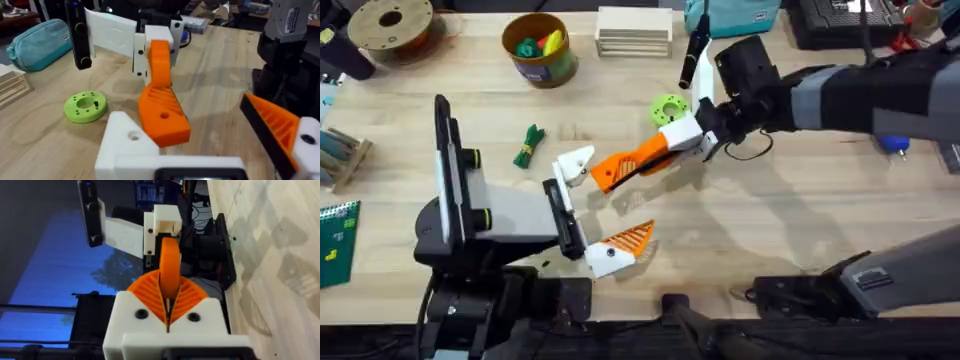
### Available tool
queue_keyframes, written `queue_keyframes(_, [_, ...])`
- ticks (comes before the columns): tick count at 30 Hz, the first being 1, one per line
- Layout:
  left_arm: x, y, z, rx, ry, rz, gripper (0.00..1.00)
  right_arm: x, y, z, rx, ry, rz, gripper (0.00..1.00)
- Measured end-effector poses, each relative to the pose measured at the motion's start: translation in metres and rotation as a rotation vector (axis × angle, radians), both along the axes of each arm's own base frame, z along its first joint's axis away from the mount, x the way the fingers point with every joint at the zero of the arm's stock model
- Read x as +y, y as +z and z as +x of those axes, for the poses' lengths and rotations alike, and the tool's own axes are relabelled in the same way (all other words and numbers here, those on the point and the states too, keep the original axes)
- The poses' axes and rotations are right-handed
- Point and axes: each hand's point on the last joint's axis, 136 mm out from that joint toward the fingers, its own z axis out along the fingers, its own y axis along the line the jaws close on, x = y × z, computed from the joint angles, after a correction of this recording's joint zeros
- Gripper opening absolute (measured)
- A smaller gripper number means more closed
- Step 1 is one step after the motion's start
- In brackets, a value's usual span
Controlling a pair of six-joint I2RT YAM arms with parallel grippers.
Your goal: Pick up the gripper from the table and insert it into the empty holder that is missing its gripper. Then pick up a screw, insert it into the mounting hole, and use the screwdriver to tighten it. Finally, clean up the table by picking up the vegetable and placing it into the bucket.
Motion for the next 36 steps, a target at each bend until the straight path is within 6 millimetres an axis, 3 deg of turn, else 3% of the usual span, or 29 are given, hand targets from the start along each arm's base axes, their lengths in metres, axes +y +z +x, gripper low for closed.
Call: queue_keyframes(36, [0.0, 0.0, 0.0, 0.003, 0.0, -0.001, 0.985, 0.0013, 0.003, 0.003, 0.047, 0.001, -0.014, 0.008])
